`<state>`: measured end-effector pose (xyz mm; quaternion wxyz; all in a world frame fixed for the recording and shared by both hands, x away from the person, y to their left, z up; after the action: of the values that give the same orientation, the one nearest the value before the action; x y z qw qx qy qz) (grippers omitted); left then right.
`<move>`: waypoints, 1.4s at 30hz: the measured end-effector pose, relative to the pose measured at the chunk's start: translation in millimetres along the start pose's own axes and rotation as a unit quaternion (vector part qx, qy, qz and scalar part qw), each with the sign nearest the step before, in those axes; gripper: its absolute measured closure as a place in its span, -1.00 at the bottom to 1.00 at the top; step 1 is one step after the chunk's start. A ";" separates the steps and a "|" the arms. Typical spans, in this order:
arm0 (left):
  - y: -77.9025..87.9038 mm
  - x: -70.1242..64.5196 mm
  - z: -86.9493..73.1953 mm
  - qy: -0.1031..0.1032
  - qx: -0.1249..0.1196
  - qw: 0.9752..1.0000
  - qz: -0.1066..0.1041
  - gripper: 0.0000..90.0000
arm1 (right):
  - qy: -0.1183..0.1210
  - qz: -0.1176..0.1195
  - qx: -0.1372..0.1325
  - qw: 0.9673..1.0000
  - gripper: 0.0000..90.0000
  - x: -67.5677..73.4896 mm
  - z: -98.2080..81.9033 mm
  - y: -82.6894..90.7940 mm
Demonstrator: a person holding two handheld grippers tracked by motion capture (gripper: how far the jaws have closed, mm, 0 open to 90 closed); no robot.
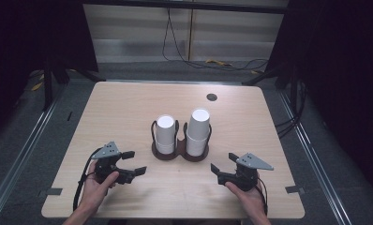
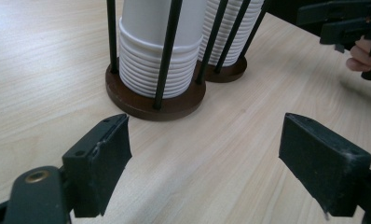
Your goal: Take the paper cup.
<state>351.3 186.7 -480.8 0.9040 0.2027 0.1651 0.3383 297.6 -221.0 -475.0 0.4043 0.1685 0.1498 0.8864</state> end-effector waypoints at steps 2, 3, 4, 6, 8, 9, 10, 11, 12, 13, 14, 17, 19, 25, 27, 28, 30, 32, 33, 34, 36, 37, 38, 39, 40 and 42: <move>1.4 -0.3 1.6 -0.004 -0.002 1.000 0.011 -0.64 | -0.005 0.011 0.003 1.000 -0.63 1.5 -0.1 -1.6; 1.4 -0.3 1.6 -0.004 -0.002 1.000 0.011 -0.64 | -0.005 0.011 0.003 1.000 -0.63 1.5 -0.1 -1.6; 3.1 -1.2 4.6 -0.005 -0.006 1.000 0.016 -0.64 | 0.001 0.018 0.010 1.000 -0.63 4.0 -0.5 -3.3; 4.3 -1.2 7.8 -0.004 -0.008 1.000 0.014 -0.64 | 0.000 0.026 0.009 1.000 -0.64 6.1 -0.5 -4.8; 4.6 -0.5 11.3 -0.006 -0.011 1.000 0.010 -0.64 | 0.005 0.030 0.010 0.999 -0.66 6.6 -0.4 -5.7; 4.6 -0.5 11.3 -0.006 -0.011 1.000 0.010 -0.64 | 0.005 0.030 0.010 0.999 -0.66 6.6 -0.4 -5.7; 4.4 -0.5 15.1 -0.009 -0.014 1.000 0.015 -0.64 | 0.003 0.032 0.009 0.999 -0.66 6.3 -0.6 -5.8; 4.4 -0.5 15.1 -0.009 -0.014 1.000 0.015 -0.64 | 0.003 0.032 0.009 0.999 -0.66 6.3 -0.6 -5.8; 4.5 -0.3 17.9 -0.010 -0.018 1.000 0.015 -0.64 | 0.000 0.034 0.015 0.999 -0.66 6.4 -1.1 -5.3; 4.3 -0.1 20.4 -0.004 -0.018 1.000 0.008 -0.64 | 0.000 0.034 0.015 0.999 -0.66 6.4 -1.1 -5.3; 4.7 1.4 24.8 -0.002 -0.016 1.000 -0.005 -0.64 | -0.003 0.037 0.013 0.999 -0.66 8.1 -0.8 -4.6; 5.3 0.3 28.9 -0.013 -0.015 1.000 0.002 -0.64 | -0.003 0.044 0.010 0.999 -0.66 9.3 0.1 -4.5; 5.1 -0.2 33.8 -0.020 -0.015 1.000 -0.004 -0.64 | -0.004 0.049 0.012 0.999 -0.67 10.1 0.1 -4.8; 6.9 -5.4 47.5 -0.031 -0.011 0.999 -0.020 -0.64 | -0.003 0.053 0.016 0.998 -0.67 15.3 0.6 -2.1; 6.8 -5.7 53.5 -0.040 0.005 0.999 -0.036 -0.63 | -0.004 0.058 0.015 0.998 -0.61 16.8 0.7 -0.9; 5.4 -8.4 61.9 -0.051 0.005 0.998 -0.031 -0.63 | -0.016 0.076 0.019 0.997 -0.54 16.6 1.3 -0.4; 4.2 -9.4 69.0 -0.055 -0.003 0.998 -0.034 -0.63 | -0.023 0.077 0.015 0.997 -0.61 15.2 1.7 -0.5; 2.6 -10.3 75.5 -0.059 -0.005 0.998 -0.032 -0.63 | -0.017 0.073 0.019 0.997 -0.61 13.8 1.9 -0.4; 2.6 -10.3 75.5 -0.059 -0.005 0.998 -0.032 -0.63 | -0.017 0.073 0.019 0.997 -0.61 13.8 1.9 -0.4; 1.4 -10.7 79.0 -0.057 -0.007 0.998 -0.032 -0.63 | -0.015 0.073 0.020 0.997 -0.61 13.5 1.7 -0.5; -1.7 -10.0 86.6 -0.046 -0.002 0.999 -0.016 -0.63 | -0.014 0.077 0.023 0.997 -0.61 13.9 1.5 0.2; -1.7 -10.0 86.6 -0.046 -0.002 0.999 -0.016 -0.64 | -0.014 0.077 0.023 0.997 -0.61 13.9 1.5 0.2; -3.4 -10.2 91.2 -0.044 -0.012 0.999 -0.007 -0.64 | -0.011 0.077 0.022 0.997 -0.61 14.9 2.1 1.2; -3.4 -10.2 91.2 -0.044 -0.012 0.999 -0.007 -0.64 | -0.011 0.077 0.022 0.997 -0.61 14.9 2.1 1.2; -4.7 -9.7 95.4 -0.044 -0.012 0.999 -0.009 -0.64 | -0.011 0.078 0.022 0.997 -0.62 15.3 2.3 1.6; -6.2 -9.5 100.9 -0.051 -0.013 0.999 -0.006 -0.65 | -0.009 0.079 0.021 0.997 -0.62 16.6 2.5 2.5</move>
<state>391.8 150.2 -395.2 0.9159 0.2074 0.1154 0.3238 286.8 -209.5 -468.8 0.3311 0.1959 0.1512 0.9106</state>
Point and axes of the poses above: each handheld gripper's, and its own axes: y roughly backward along the jaws, z roughly out of its top, x roughly to its left, the point moved 1 cm from there along -y, roughly forward along the jaws, and after that the axes turned 11 degrees about z, right-handed, at the moved point
